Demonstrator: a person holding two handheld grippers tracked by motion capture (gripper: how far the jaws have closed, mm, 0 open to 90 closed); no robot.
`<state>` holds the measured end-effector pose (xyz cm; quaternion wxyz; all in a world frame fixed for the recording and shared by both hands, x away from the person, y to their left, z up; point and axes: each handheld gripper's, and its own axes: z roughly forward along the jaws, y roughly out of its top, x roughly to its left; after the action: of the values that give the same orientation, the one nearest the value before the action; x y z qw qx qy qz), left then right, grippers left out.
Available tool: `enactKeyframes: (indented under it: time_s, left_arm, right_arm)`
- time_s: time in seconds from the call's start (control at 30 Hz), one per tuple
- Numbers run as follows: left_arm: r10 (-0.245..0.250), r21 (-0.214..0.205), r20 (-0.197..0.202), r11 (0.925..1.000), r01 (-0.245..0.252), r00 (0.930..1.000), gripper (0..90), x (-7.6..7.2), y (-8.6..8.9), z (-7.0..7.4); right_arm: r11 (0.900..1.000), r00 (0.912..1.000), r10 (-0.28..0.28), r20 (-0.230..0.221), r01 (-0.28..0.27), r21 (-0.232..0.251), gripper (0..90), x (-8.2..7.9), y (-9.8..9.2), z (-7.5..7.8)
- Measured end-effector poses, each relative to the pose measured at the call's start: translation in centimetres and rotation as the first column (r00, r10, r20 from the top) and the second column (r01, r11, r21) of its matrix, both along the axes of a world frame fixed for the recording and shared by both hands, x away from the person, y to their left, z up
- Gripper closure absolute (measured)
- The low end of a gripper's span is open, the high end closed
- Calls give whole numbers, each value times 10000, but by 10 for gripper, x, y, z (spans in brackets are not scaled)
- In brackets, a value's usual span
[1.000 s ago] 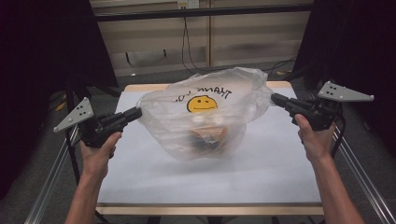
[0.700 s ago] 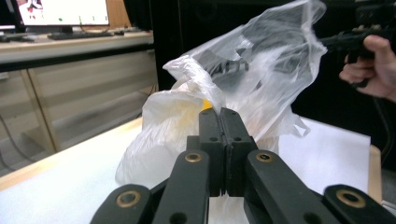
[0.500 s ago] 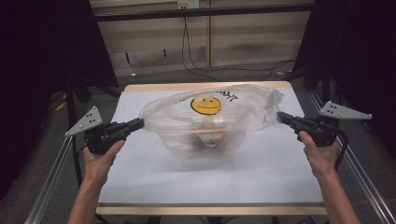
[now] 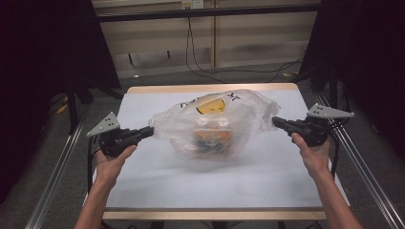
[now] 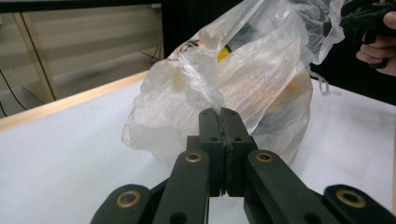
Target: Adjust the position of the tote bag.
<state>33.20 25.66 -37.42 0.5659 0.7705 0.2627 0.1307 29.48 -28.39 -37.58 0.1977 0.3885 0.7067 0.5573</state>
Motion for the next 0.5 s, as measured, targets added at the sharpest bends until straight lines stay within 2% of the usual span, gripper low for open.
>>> enactKeyframes:
  time_s: [0.03,0.13,0.33,0.4,0.43,0.5]
  left_arm:
    - [66,151,-20,9999,-66,10000,892,0,1,-1]
    - [138,236,-278,9996,-132,9995,892,3,4,-9]
    - [-14,446,-762,9990,48,9971,892,7,4,-29]
    - [28,597,-831,9982,21,9965,893,8,4,-32]
    - [34,858,-902,9963,44,9959,892,10,1,-36]
    - [-76,1061,-849,9942,166,9964,892,10,-3,-38]
  right_arm:
    - [9999,9999,-12,-101,11,-141,900,1,1,-2]
    - [9998,9995,5,-329,-12,-217,900,2,1,-10]
    - [9998,9972,-140,-738,127,-173,900,1,-3,-24]
    - [9998,9968,-116,-787,101,-193,900,2,-3,-26]
    - [9996,9961,-148,-874,128,-238,900,3,-2,-28]
    - [9986,9945,-202,-1029,149,-511,900,5,-1,-33]
